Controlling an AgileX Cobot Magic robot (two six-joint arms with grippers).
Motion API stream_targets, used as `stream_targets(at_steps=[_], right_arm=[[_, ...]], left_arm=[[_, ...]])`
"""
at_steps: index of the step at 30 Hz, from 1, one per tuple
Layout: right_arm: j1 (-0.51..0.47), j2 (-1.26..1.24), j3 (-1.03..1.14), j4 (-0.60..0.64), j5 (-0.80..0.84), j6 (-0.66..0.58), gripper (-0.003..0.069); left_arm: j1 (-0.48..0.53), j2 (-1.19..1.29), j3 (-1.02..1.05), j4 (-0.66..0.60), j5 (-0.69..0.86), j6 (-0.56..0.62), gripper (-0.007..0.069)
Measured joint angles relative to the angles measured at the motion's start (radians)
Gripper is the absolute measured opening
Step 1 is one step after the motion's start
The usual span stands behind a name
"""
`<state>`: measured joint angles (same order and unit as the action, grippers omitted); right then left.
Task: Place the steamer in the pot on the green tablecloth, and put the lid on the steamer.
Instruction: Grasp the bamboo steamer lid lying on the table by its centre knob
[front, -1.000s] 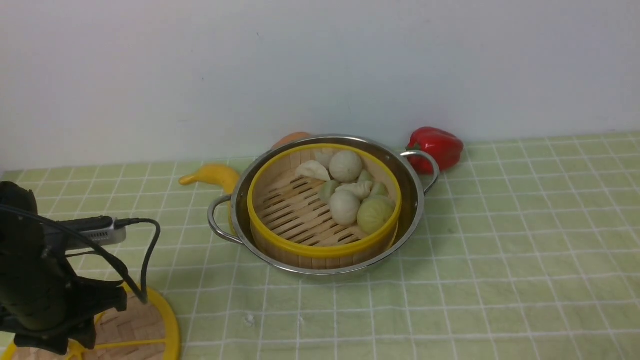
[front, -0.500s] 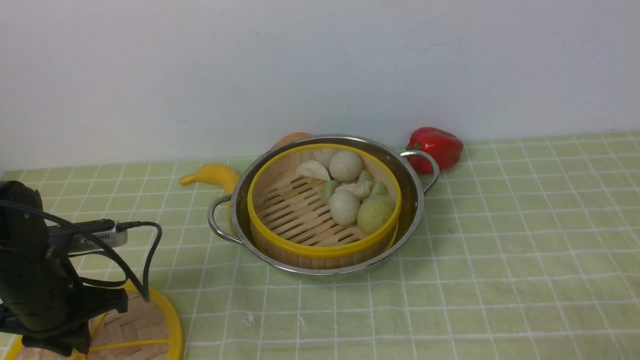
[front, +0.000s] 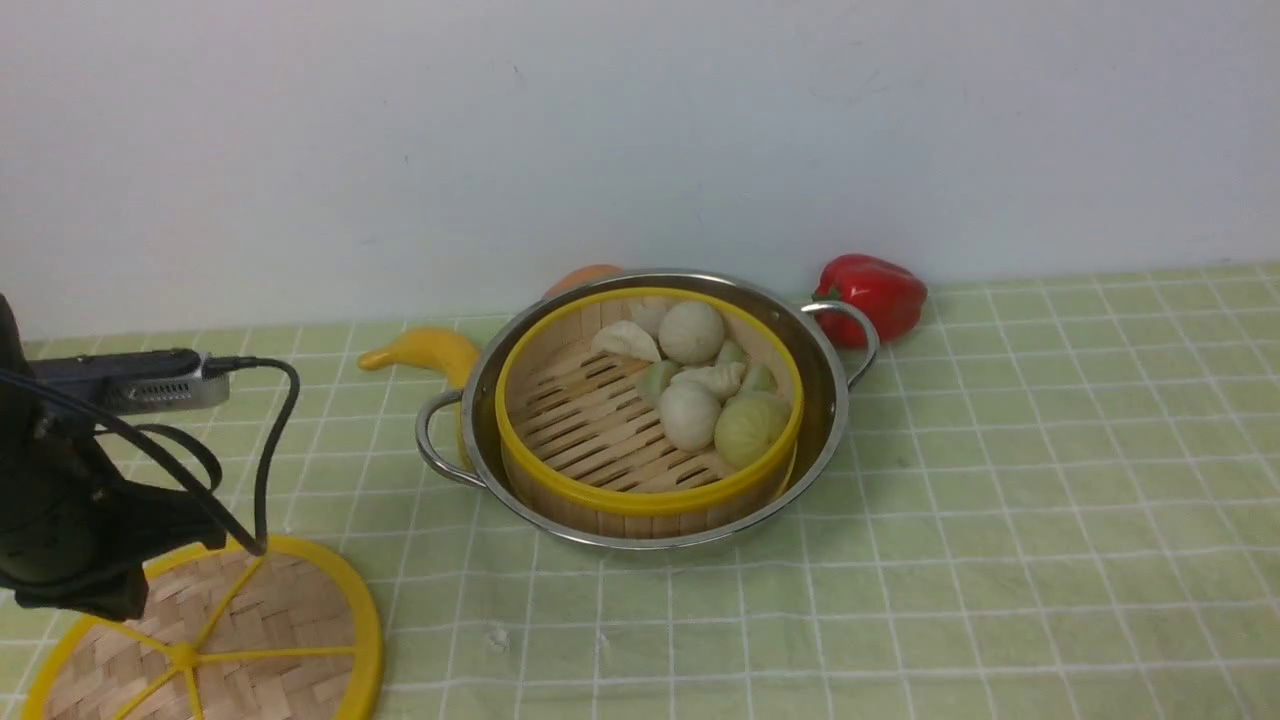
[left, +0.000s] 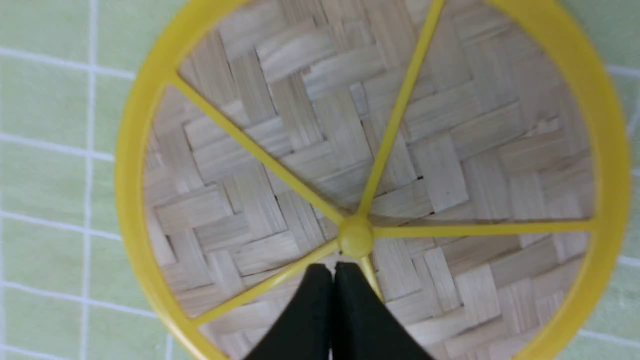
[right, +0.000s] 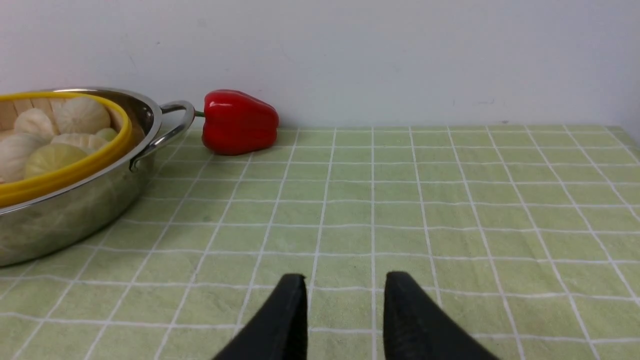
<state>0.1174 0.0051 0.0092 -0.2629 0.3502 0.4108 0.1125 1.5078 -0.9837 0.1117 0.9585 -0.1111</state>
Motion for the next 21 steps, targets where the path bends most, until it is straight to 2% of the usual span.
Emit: stream_targets(at_steps=[6, 13, 17, 20, 21], right_arm=[[0.000, 0.000, 0.000, 0.000, 0.000, 0.000, 0.0240], [0.000, 0.000, 0.000, 0.000, 0.000, 0.000, 0.0242], [0.000, 0.000, 0.000, 0.000, 0.000, 0.000, 0.0242], [0.000, 0.000, 0.000, 0.000, 0.000, 0.000, 0.0242], [0.000, 0.000, 0.000, 0.000, 0.000, 0.000, 0.0242]], left_arm=[[0.000, -0.028, -0.087, 0.001, 0.081, 0.021, -0.0013], [0.000, -0.029, -0.095, -0.015, 0.117, 0.024, -0.0008], [0.000, -0.009, -0.095, -0.045, 0.115, 0.016, 0.0039], [0.000, 0.061, -0.097, -0.080, 0.149, 0.007, 0.0137], [0.000, 0.066, -0.097, -0.081, 0.154, 0.007, 0.0143]])
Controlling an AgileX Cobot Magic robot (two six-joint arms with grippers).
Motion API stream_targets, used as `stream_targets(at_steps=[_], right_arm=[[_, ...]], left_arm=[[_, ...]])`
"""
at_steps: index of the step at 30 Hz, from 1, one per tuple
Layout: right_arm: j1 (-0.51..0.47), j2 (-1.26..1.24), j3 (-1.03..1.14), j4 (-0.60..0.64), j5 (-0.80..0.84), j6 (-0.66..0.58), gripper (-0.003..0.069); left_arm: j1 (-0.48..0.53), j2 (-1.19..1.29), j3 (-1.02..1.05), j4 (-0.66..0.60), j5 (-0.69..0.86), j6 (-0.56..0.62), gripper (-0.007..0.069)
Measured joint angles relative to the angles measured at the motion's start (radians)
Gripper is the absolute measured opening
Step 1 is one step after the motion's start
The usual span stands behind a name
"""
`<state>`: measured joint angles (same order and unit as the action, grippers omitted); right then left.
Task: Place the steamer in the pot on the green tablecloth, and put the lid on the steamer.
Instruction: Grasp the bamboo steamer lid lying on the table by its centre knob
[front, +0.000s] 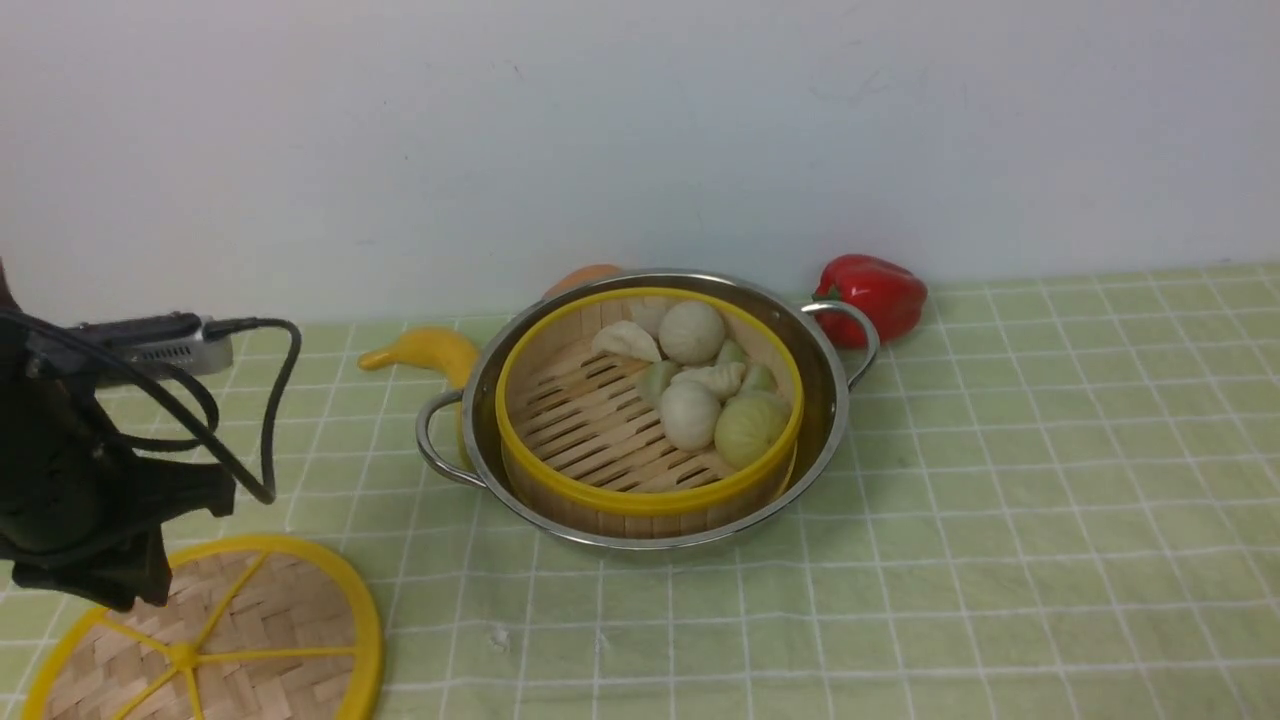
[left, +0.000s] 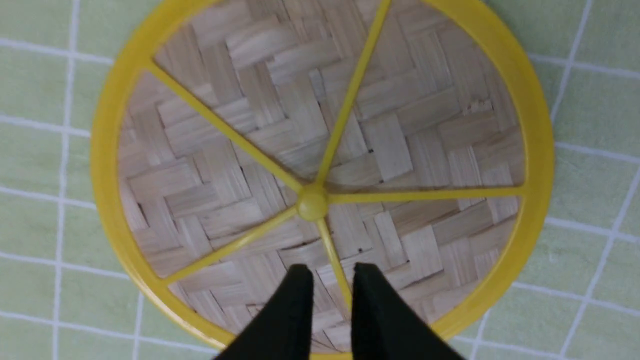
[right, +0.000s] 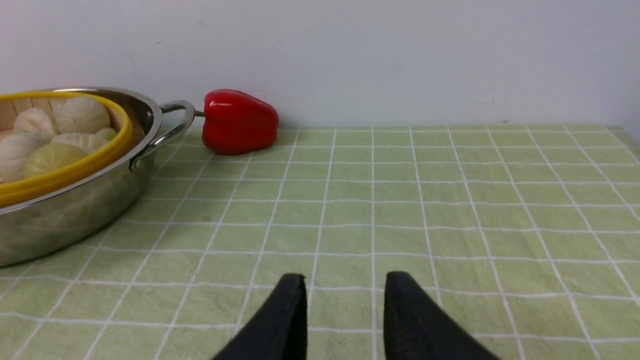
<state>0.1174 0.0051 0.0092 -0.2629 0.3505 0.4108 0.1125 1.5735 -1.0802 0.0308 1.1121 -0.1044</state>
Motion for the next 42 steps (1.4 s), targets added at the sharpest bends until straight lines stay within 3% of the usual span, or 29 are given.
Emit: stream_targets(at_steps=[5, 10, 14, 20, 36, 42], right_arm=[[0.000, 0.000, 0.000, 0.000, 0.000, 0.000, 0.0242], [0.000, 0.000, 0.000, 0.000, 0.000, 0.000, 0.0242], [0.000, 0.000, 0.000, 0.000, 0.000, 0.000, 0.0242], [0.000, 0.000, 0.000, 0.000, 0.000, 0.000, 0.0242], [0.000, 0.000, 0.000, 0.000, 0.000, 0.000, 0.0242], [0.000, 0.000, 0.000, 0.000, 0.000, 0.000, 0.0242]], left_arm=[[0.000, 0.100, 0.000, -0.005, 0.025, -0.001, 0.0332], [0.000, 0.119, 0.000, -0.014, 0.023, -0.014, 0.0400], [0.000, 0.125, 0.000, -0.012, 0.005, -0.030, 0.0386], [0.000, 0.195, 0.000, -0.001, 0.005, -0.042, 0.0304], [0.000, 0.207, 0.000, 0.055, -0.024, -0.099, 0.0272], [0.000, 0.208, 0.000, 0.050, -0.030, -0.099, 0.0116]])
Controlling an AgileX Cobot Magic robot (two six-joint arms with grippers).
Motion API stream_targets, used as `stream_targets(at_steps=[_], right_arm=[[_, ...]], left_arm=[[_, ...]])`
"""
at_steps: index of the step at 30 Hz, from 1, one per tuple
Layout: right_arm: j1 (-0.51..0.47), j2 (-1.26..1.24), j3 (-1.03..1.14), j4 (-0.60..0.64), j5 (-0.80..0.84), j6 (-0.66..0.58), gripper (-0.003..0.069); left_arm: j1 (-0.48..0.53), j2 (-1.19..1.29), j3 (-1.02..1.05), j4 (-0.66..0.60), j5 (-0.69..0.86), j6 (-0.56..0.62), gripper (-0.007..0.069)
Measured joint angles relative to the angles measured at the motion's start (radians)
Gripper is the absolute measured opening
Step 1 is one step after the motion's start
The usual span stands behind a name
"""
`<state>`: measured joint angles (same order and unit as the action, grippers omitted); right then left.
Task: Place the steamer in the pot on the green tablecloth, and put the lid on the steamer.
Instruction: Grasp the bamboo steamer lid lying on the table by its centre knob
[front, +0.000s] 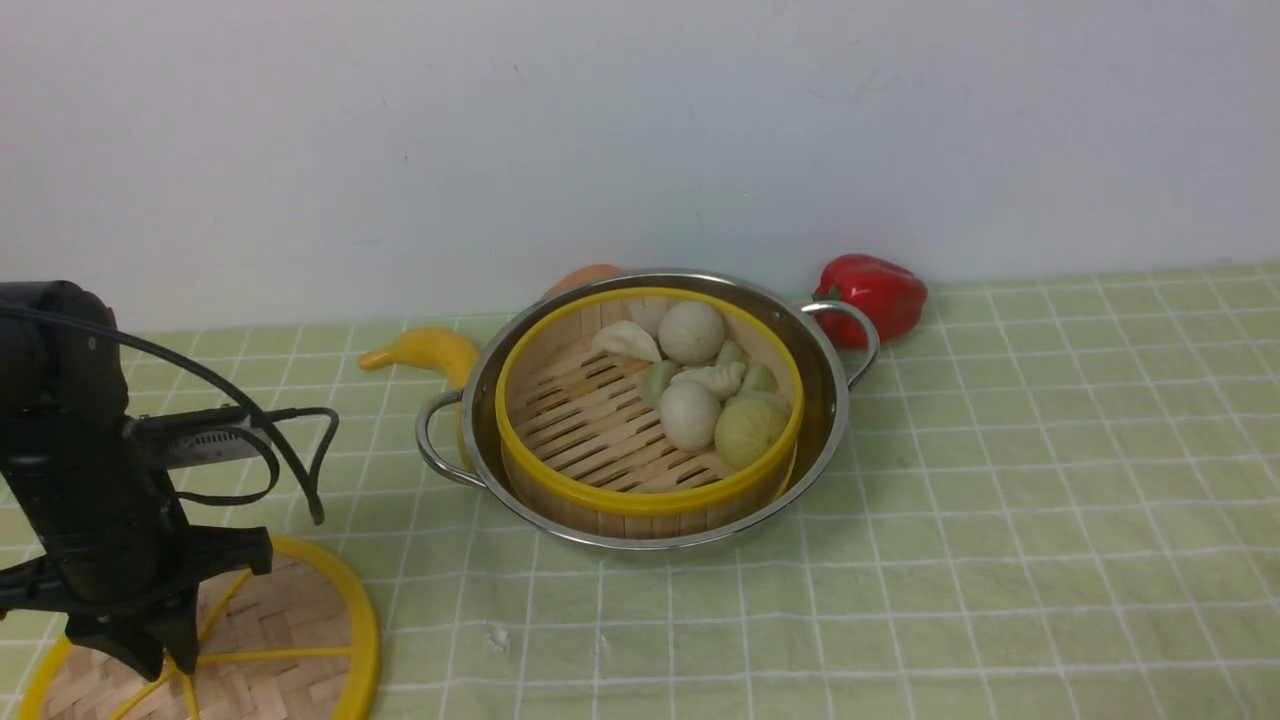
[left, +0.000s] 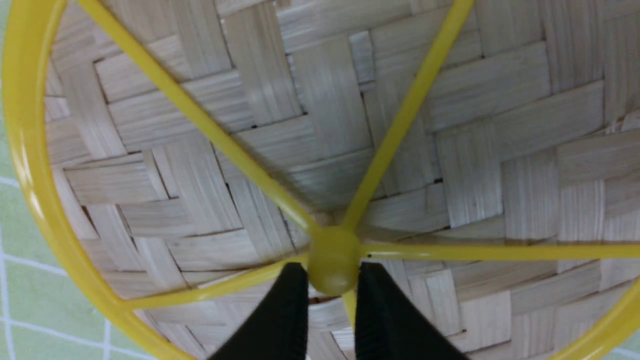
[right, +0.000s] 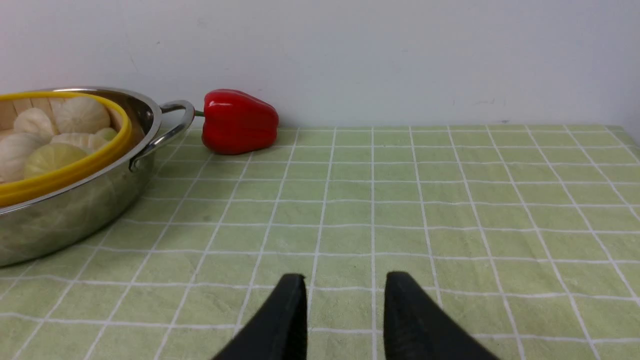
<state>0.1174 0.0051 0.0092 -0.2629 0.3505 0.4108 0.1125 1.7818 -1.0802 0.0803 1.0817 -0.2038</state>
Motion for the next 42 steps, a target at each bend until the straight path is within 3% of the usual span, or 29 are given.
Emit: stream_targets(at_steps=[1, 13, 17, 20, 30, 35, 42], right_arm=[[0.000, 0.000, 0.000, 0.000, 0.000, 0.000, 0.0242], [0.000, 0.000, 0.000, 0.000, 0.000, 0.000, 0.0242], [0.000, 0.000, 0.000, 0.000, 0.000, 0.000, 0.0242], [0.000, 0.000, 0.000, 0.000, 0.000, 0.000, 0.0242], [0.000, 0.000, 0.000, 0.000, 0.000, 0.000, 0.0242], [0.000, 0.000, 0.000, 0.001, 0.000, 0.000, 0.0242], [0.000, 0.000, 0.000, 0.000, 0.000, 0.000, 0.0242]], left_arm=[[0.000, 0.001, 0.000, 0.000, 0.000, 0.000, 0.0083], [0.000, 0.005, -0.012, 0.002, 0.008, 0.025, 0.0082], [0.000, -0.054, -0.022, 0.018, 0.001, 0.056, 0.0000], [0.000, -0.110, -0.035, 0.025, 0.007, 0.072, -0.0013], [0.000, -0.139, -0.051, 0.029, 0.064, 0.090, -0.0007], [0.000, -0.106, -0.051, -0.008, 0.049, 0.090, 0.0076], [0.000, -0.069, -0.051, -0.046, 0.045, 0.090, 0.0347]])
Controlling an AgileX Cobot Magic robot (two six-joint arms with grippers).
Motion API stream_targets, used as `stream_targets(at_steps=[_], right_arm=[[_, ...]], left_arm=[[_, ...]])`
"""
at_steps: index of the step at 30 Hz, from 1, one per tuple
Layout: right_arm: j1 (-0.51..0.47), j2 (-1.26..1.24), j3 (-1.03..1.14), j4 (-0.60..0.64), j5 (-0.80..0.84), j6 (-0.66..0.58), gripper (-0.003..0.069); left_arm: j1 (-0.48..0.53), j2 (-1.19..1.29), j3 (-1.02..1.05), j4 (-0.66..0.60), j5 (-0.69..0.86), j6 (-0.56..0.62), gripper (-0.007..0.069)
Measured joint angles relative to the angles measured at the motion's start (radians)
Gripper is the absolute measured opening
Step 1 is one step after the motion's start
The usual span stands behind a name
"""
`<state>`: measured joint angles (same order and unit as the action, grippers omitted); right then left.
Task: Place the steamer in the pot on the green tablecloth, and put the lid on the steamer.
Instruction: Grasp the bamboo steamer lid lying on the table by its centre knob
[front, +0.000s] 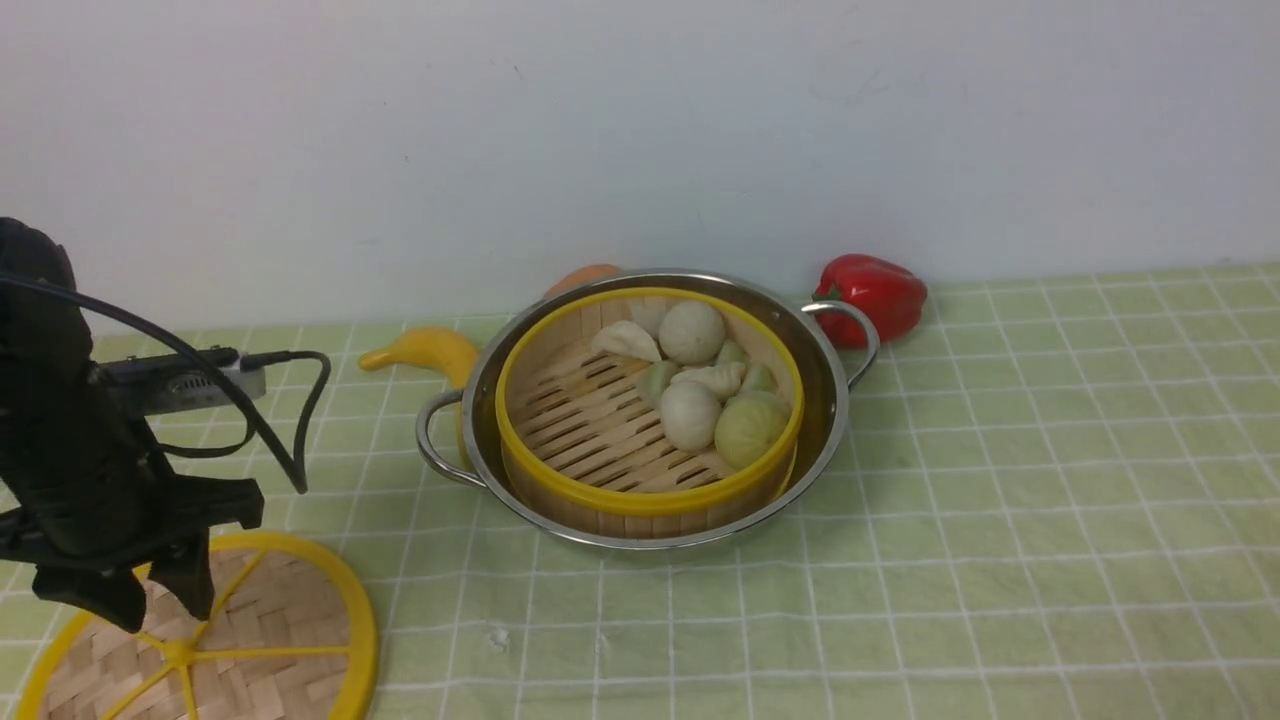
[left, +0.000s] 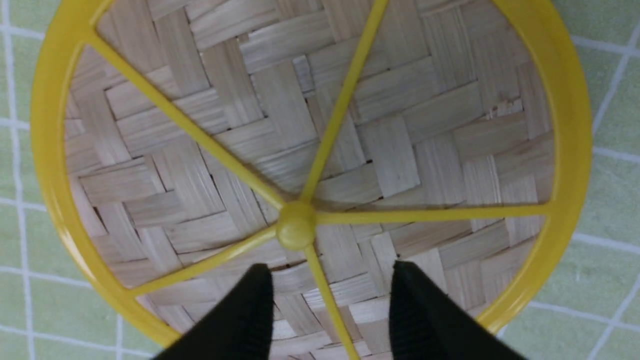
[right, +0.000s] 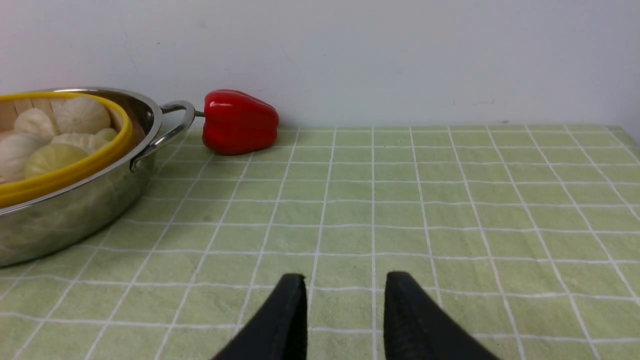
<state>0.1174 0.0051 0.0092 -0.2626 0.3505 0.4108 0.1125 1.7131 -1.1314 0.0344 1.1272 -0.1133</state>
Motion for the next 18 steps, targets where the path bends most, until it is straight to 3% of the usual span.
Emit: stream_targets(at_steps=[6, 18], right_arm=[[0.000, 0.000, 0.000, 0.000, 0.000, 0.000, 0.0242], [0.000, 0.000, 0.000, 0.000, 0.000, 0.000, 0.0242]], left_arm=[[0.000, 0.056, 0.000, -0.001, 0.016, 0.000, 0.0388], [0.000, 0.093, 0.000, 0.009, 0.012, -0.028, 0.0304]])
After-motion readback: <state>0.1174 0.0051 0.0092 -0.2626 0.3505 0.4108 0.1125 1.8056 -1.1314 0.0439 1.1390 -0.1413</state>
